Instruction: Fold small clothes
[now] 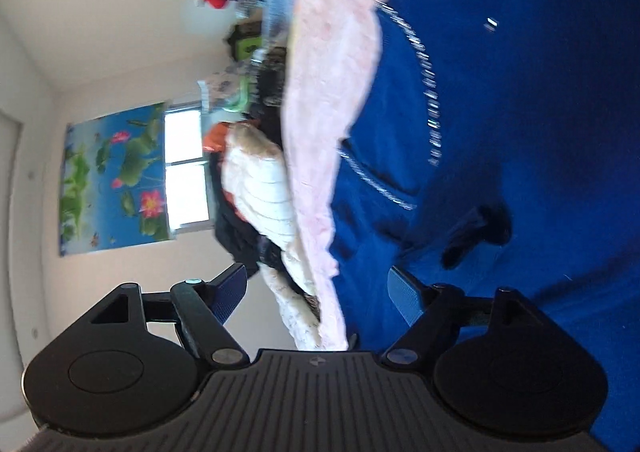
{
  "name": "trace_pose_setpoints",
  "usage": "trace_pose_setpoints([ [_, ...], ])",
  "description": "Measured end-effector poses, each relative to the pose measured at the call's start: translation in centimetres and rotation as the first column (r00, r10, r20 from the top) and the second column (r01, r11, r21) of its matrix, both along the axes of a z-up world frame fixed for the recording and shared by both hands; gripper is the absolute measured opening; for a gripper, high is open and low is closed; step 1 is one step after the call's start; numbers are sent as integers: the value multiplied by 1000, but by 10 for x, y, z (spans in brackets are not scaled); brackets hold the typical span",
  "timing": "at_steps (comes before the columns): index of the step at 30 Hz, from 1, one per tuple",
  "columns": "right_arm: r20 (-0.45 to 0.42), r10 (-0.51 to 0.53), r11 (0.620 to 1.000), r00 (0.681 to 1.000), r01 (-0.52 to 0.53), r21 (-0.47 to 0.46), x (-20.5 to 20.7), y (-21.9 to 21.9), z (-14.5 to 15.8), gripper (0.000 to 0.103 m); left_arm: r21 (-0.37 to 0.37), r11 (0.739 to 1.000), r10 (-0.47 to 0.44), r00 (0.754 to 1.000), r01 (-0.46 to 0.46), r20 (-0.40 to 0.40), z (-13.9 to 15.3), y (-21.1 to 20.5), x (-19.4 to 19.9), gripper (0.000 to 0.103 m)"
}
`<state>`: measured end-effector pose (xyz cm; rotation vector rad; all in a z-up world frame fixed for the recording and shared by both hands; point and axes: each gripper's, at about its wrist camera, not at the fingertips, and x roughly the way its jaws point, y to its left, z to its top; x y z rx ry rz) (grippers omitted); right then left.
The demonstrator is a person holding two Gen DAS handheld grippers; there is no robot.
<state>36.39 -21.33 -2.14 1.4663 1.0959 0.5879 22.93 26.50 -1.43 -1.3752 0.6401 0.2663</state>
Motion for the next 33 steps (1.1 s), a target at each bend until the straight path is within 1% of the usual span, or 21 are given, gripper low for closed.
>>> trace_pose_setpoints([
  [2,-41,23,999,999,-24,-22,-4,2,-9,77,3,1000,-7,1000,7,3,0,-2,1,11],
  [3,-61,21,999,998,-23,-43,-5,2,-14,77,3,1000,-11,1000,11,4,0,-2,2,11],
  [4,-84,14,999,996,-17,-44,-6,1,-20,77,4,1000,-13,1000,13,3,-1,-3,2,11],
  [5,-111,-2,1000,994,-1,-25,-8,-1,-27,76,4,1000,-14,1000,14,1,-1,-3,3,11],
  [8,-170,-43,998,985,50,40,-10,-6,-41,77,4,1000,-15,1000,15,-3,-3,-4,3,11],
  [10,-198,-55,996,979,68,58,-9,-5,-46,74,4,1000,-13,1000,13,-5,-4,-4,4,11],
  [11,-202,-52,997,978,63,50,-8,-3,-47,68,5,1000,-12,1000,12,-5,-3,-5,4,11],
  [12,-208,-43,998,977,50,29,-7,-3,-47,57,6,1000,-12,1000,13,-6,-3,-5,4,11],
  [13,-214,-37,999,976,38,-2,-6,-1,-47,50,7,1000,-13,1000,13,-6,-3,-5,4,11],
  [15,-231,-21,997,973,5,-72,-6,-1,-50,13,10,1000,-16,1000,16,-6,-3,-5,4,11],
  [16,-253,-20,997,967,0,-82,-8,-1,-55,9,13,1000,-18,1000,18,-5,-3,-5,4,11],
  [18,-282,-22,999,959,14,-32,-11,-5,-66,8,18,1000,-19,1000,19,-5,-3,-5,4,11],
  [19,-295,-25,1000,955,19,-23,-11,-6,-67,8,19,1000,-19,1000,19,-5,-3,-5,4,11],
  [23,-316,-28,1000,948,24,-16,-10,-2,-64,12,17,1000,-17,1000,17,-6,-3,-5,3,11],
  [26,-325,-23,1000,945,17,-22,-7,2,-63,12,17,1000,-16,1000,16,-7,-2,-6,3,11],
  [30,-314,-9,999,949,-5,-45,-1,4,-61,12,20,1000,-17,1000,18,-7,-3,-6,3,11],
  [31,-301,-11,998,953,-8,-62,0,5,-58,10,19,1000,-18,1000,18,-8,-3,-6,4,11],
  [32,-264,-17,994,964,-12,-110,2,6,-51,10,19,1000,-18,1000,18,-8,-3,-6,4,11],
  [33,-215,-17,988,976,-17,-155,4,8,-43,6,21,1000,-19,1000,19,-9,-3,-6,4,11],
])
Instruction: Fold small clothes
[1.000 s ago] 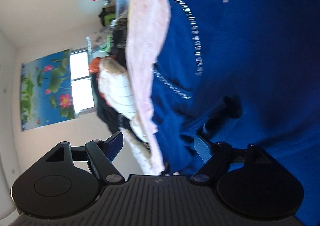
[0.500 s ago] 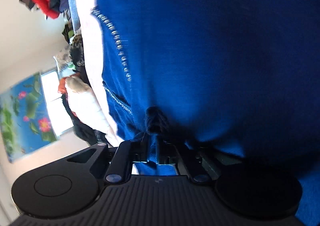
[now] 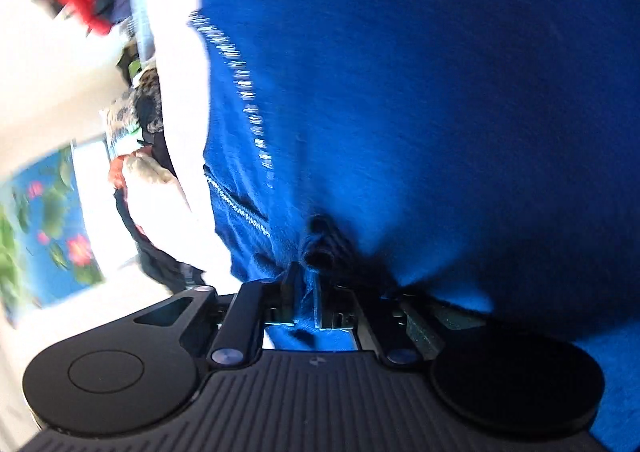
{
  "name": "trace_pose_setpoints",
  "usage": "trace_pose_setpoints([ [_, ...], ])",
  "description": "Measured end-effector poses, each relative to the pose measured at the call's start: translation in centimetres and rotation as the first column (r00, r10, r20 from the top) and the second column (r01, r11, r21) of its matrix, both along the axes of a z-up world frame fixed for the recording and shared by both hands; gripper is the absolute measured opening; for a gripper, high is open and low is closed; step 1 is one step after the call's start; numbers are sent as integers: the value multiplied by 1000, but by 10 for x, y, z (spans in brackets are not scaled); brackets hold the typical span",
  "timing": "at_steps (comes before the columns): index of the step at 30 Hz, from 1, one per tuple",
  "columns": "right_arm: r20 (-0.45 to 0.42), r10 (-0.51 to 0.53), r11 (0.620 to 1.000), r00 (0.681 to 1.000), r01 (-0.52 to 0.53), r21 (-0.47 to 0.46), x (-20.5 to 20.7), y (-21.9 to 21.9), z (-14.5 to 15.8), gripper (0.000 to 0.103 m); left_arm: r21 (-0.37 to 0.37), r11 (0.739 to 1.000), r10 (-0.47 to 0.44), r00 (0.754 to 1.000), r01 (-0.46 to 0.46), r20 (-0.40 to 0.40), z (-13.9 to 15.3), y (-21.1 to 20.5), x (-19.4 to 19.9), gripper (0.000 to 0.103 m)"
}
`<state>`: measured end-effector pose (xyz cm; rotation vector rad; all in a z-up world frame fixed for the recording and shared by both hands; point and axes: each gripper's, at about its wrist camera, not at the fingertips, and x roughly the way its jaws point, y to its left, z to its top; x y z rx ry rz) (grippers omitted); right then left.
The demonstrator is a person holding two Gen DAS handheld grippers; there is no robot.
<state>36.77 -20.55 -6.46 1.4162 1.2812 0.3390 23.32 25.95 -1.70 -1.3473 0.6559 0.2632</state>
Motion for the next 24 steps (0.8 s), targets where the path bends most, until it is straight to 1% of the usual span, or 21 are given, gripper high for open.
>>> trace_pose_setpoints([
  [2,99,6,996,995,3,-89,4,3,22,8,4,1000,-4,1000,4,-1,1,0,1,11],
  [3,171,27,990,985,-3,-143,6,5,38,8,4,1000,-4,1000,4,-1,0,0,0,11],
  [4,257,49,983,965,-1,-185,7,6,56,8,3,1000,-2,1000,2,-1,0,1,0,11],
  [5,360,74,978,930,3,-209,3,7,78,8,0,1000,-3,1000,3,-2,0,1,0,11],
  [6,461,112,969,880,6,-247,-4,8,100,8,-3,1000,-4,1000,4,-1,0,2,0,11],
  [7,574,169,952,801,19,-306,-17,8,124,7,-5,1000,-6,1000,6,1,0,2,-1,11],
  [8,677,258,919,689,42,-393,-38,9,145,7,-6,1000,-10,1000,10,2,0,2,-1,11],
  [9,715,338,883,612,58,-467,-57,9,153,5,-6,1000,-13,1000,13,0,-1,2,0,11],
  [10,702,395,854,593,45,-518,-68,8,149,5,-4,1000,-14,1000,14,-1,-1,2,0,11],
  [11,660,434,829,613,15,-559,-74,5,137,5,-2,1000,-18,1000,18,-1,-1,2,1,11],
  [12,589,446,813,674,-29,-582,-73,-3,116,7,0,1000,-19,1000,19,-3,-2,1,2,11],
  [13,529,434,807,729,-53,-589,-72,-11,97,10,4,1000,-19,1000,19,-5,-2,-1,3,11],
  [14,467,404,816,787,-79,-573,-69,-21,79,15,7,1000,-22,1000,22,-5,-1,-2,3,11],
  [15,431,366,838,825,-91,-539,-69,-31,67,15,10,1000,-27,1000,27,-5,-1,-4,4,11],
  [16,436,321,867,841,-76,-492,-72,-39,61,16,13,999,-31,999,31,-6,0,-6,4,11],
  [17,446,279,892,850,-57,-449,-76,-47,57,30,17,999,-34,999,34,-9,0,-6,5,11],
  [18,451,253,903,856,-41,-428,-78,-51,56,47,20,999,-34,999,34,-11,1,-7,5,11],
  [19,468,228,911,854,-17,-413,-78,-54,59,53,19,999,-33,999,33,-13,1,-7,6,11],
  [20,484,210,912,850,9,-411,-80,-51,62,57,17,999,-30,999,30,-14,1,-7,6,11],
  [21,488,211,909,847,14,-417,-79,-50,63,60,20,999,-29,999,29,-15,1,-8,6,11],
  [24,477,238,901,846,-8,-433,-65,-44,64,60,25,999,-29,999,29,-17,1,-8,5,11],
])
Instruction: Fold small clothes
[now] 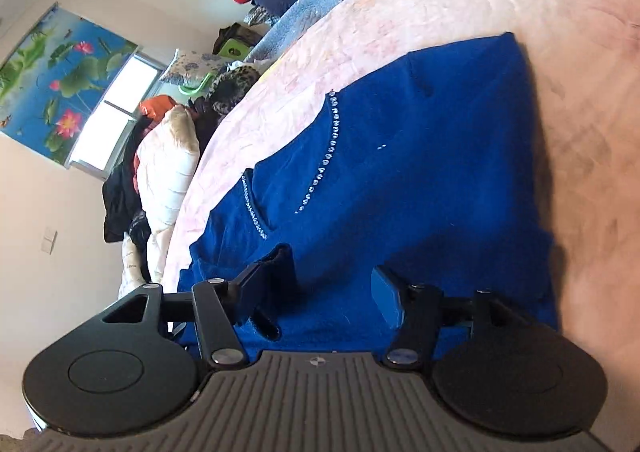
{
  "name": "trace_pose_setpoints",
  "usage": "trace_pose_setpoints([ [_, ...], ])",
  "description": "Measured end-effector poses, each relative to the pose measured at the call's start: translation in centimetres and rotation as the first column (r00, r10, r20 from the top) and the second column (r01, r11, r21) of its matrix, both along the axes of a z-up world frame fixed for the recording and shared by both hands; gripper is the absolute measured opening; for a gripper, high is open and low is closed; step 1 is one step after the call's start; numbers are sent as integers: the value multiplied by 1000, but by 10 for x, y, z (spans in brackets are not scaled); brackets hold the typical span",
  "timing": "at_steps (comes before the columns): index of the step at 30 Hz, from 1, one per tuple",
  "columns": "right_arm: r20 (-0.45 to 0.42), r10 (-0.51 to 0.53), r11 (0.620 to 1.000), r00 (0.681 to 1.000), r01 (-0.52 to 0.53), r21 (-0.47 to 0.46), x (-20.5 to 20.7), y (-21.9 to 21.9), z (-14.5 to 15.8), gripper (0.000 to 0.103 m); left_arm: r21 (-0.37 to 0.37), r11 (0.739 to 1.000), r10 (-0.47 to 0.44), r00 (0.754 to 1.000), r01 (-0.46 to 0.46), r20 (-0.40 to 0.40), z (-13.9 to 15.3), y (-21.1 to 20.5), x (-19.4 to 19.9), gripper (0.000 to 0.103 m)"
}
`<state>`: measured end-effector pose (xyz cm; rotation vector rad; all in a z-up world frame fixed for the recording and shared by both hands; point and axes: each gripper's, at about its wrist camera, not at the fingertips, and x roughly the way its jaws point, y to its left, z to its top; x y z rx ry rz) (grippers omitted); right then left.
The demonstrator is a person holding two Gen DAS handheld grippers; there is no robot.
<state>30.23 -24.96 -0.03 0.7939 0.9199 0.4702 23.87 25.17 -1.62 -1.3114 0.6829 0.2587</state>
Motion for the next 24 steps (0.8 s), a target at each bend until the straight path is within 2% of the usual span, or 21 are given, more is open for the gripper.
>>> trace_pose_setpoints([
  [2,41,-40,998,998,42,-44,2,-1,7,61,-3,1000,2,1000,-2,-1,0,0,0,11],
  [3,64,-105,992,992,108,-58,1,-5,10,61,-5,1000,2,1000,-2,-2,0,1,1,11],
  [4,77,-202,978,976,206,-36,-1,-14,12,62,-6,1000,2,1000,-2,-3,0,1,0,11],
  [5,53,-271,963,961,270,19,-1,-23,9,62,-5,1000,1,1000,-1,-3,0,1,1,11],
  [6,12,-282,958,959,280,66,3,-29,4,62,-2,1000,-1,1000,1,-4,1,1,1,11],
  [7,-4,-243,967,970,242,77,7,-28,2,62,0,1000,-4,1000,4,-4,1,1,2,11],
  [8,20,-184,982,983,183,36,7,-22,3,62,0,1000,-4,1000,4,-3,0,1,2,11],
  [10,130,-31,990,991,49,-134,1,1,15,62,-5,1000,-2,1000,2,-2,-1,1,2,11],
  [11,196,72,970,978,-23,-242,-6,16,22,62,-5,1000,-1,1000,1,-2,-1,0,2,11],
  [12,282,204,914,938,-79,-399,-19,37,30,62,-3,1000,-1,1000,1,-2,-1,0,2,11],
  [14,374,438,745,817,-97,-660,-48,74,34,62,-1,1000,-3,1000,3,-2,-1,0,2,11],
  [15,367,550,651,750,-110,-751,-59,92,33,60,-3,1000,-2,1000,2,-2,-1,0,2,11],
  [16,339,625,585,703,-135,-799,-66,101,30,55,-3,1000,-2,1000,2,-2,-1,0,2,11],
  [17,303,667,546,681,-170,-820,-66,108,26,38,-5,1000,-1,1000,1,-2,-1,0,1,11],
  [18,257,676,525,691,-207,-825,-61,112,22,32,-3,1000,-1,1000,1,-1,-1,0,1,11],
  [21,247,662,537,707,-219,-814,-55,113,22,31,0,1000,-2,1000,2,0,-1,-1,1,11],
  [22,243,645,558,724,-230,-797,-52,110,23,28,0,1000,-2,1000,2,-1,-1,-1,1,11],
  [23,234,622,586,747,-246,-772,-48,106,24,16,-2,1000,-1,1000,1,-1,-1,-1,1,11],
  [24,227,589,623,775,-257,-739,-52,102,24,11,-2,1000,-1,1000,1,-1,-1,-2,1,11],
])
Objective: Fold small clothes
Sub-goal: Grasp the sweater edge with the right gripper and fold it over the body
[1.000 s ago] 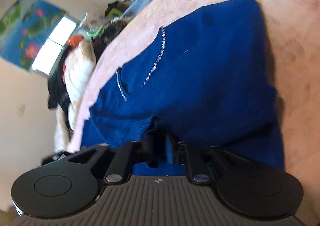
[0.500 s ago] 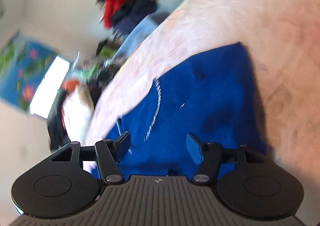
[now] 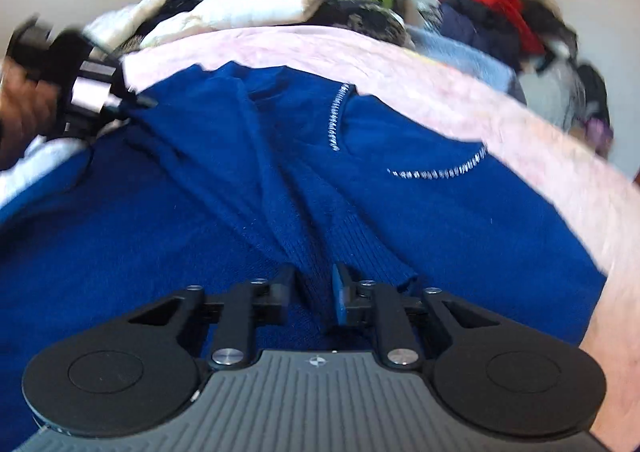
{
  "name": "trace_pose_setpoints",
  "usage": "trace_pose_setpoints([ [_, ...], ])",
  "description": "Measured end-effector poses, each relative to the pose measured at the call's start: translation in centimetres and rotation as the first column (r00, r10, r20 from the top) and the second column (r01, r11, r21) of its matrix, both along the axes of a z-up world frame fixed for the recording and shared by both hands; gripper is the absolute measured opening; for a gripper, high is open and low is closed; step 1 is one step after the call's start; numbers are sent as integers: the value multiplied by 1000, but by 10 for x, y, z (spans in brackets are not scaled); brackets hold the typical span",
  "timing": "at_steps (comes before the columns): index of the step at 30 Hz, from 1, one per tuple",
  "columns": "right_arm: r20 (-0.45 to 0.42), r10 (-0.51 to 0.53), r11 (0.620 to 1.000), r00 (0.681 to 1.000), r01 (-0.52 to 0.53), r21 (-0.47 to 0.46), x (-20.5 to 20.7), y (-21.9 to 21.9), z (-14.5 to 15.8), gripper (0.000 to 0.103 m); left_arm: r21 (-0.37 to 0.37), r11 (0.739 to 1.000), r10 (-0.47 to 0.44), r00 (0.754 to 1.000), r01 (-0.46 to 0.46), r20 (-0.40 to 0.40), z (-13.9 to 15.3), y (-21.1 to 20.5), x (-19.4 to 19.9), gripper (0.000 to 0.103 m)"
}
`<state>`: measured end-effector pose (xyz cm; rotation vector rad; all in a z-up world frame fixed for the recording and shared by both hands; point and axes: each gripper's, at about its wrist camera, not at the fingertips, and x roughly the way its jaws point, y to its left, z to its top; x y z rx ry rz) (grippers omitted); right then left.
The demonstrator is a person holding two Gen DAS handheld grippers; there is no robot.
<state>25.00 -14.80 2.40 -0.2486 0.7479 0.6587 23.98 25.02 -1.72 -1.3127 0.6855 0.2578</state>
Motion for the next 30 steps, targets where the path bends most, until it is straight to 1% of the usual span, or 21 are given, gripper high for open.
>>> trace_pose_setpoints([
  [1,-72,-37,996,997,42,73,9,-9,3,10,1,1000,0,1000,0,0,0,0,0,11],
  [2,-170,-64,980,983,94,173,20,-20,6,8,3,1000,-1,1000,1,0,0,0,0,11],
  [3,-232,-80,962,970,135,235,28,-30,8,4,5,1000,-2,1000,2,0,0,0,0,11],
  [6,-365,-105,897,925,247,368,46,-55,11,6,7,1000,-2,1000,2,0,-1,0,0,11],
  [9,-380,-159,848,911,323,421,56,-73,15,6,6,1000,-2,1000,2,0,-1,0,0,11],
  [10,-386,-190,810,903,366,457,62,-83,15,5,6,1000,-3,1000,3,0,-1,-1,0,11],
  [11,-403,-243,741,882,437,509,72,-99,10,4,7,1000,-4,1000,4,0,-1,0,0,11],
  [12,-424,-324,672,846,521,526,79,-114,3,19,6,1000,-4,1000,4,0,-1,0,0,11],
  [13,-454,-384,621,804,588,517,85,-125,-3,19,4,1000,-5,1000,5,0,-1,0,0,11],
  [14,-499,-427,577,754,652,492,90,-137,-10,28,5,1000,-8,1000,8,-1,-1,1,1,11],
  [15,-524,-413,566,745,661,492,91,-143,-14,34,4,1000,-9,1000,9,-1,-1,1,1,11],
  [16,-533,-386,576,753,648,499,91,-144,-17,37,4,1000,-11,1000,11,0,-1,1,1,11],
  [17,-538,-364,592,761,634,497,88,-142,-18,45,4,1000,-12,1000,12,0,-1,2,1,11],
  [18,-545,-334,616,769,616,490,84,-137,-21,58,4,1000,-11,1000,11,0,-1,2,1,11],
  [19,-561,-301,638,771,600,483,84,-132,-23,63,5,1000,-10,1000,10,1,-1,2,1,11],
  [22,-577,-240,680,781,559,474,84,-115,-27,64,15,1000,-12,1000,12,-1,0,0,2,11],
  [26,-578,-224,687,785,548,478,88,-98,-23,66,15,1000,-10,1000,10,-6,0,-1,3,11],
  [27,-566,-223,697,793,536,477,89,-94,-20,57,15,1000,-9,1000,9,-8,0,-2,3,11],
  [28,-552,-225,707,803,524,475,90,-90,-19,45,16,1000,-9,1000,9,-10,1,-2,3,11],
  [29,-541,-225,724,811,511,464,91,-87,-18,11,16,1000,-10,1000,10,-12,1,-2,3,11],
  [30,-549,-217,738,807,504,449,95,-84,-21,12,17,1000,-11,1000,11,-13,2,-2,3,11],
])
